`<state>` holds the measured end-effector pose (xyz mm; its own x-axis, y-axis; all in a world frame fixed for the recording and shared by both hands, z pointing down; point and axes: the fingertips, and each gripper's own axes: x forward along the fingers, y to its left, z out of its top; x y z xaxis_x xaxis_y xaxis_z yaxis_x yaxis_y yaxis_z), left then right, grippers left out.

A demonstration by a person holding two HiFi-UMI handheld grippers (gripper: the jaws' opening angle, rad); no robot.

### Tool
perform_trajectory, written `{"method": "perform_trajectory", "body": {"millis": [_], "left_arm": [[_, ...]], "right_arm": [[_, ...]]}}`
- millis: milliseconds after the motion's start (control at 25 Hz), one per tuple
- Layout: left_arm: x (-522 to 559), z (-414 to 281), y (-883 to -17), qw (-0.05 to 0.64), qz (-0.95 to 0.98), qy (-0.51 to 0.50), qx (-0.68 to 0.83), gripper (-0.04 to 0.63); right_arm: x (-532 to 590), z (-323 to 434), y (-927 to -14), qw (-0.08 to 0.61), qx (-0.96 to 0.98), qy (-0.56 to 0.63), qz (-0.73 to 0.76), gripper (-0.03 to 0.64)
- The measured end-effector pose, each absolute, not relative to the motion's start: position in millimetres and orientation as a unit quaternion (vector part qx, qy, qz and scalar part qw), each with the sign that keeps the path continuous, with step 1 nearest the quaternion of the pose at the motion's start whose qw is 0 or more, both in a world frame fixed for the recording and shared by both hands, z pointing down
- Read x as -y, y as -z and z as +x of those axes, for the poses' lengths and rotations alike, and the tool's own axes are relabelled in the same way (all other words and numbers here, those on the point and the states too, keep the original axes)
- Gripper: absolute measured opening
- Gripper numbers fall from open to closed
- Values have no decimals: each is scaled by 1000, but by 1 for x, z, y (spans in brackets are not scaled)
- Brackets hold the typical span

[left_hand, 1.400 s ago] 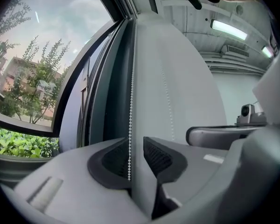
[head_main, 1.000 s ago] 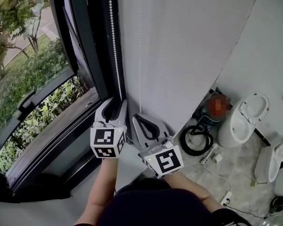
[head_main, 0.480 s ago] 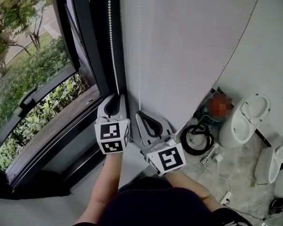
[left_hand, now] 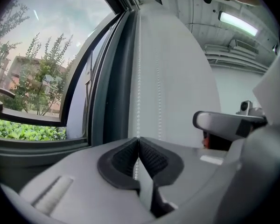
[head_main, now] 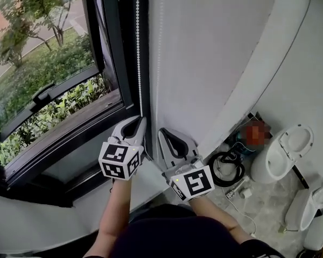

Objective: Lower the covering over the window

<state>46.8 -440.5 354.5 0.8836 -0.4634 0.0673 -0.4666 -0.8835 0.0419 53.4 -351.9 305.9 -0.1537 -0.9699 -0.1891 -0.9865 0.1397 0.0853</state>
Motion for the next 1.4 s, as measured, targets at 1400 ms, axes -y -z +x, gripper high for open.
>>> {"method": "perform_trajectory", "body": {"millis": [1400], "left_arm": [[142, 48, -489, 276, 953, 9, 127, 14]], "right_arm": [[170, 30, -352, -3, -950, -1, -311, 14]]}}
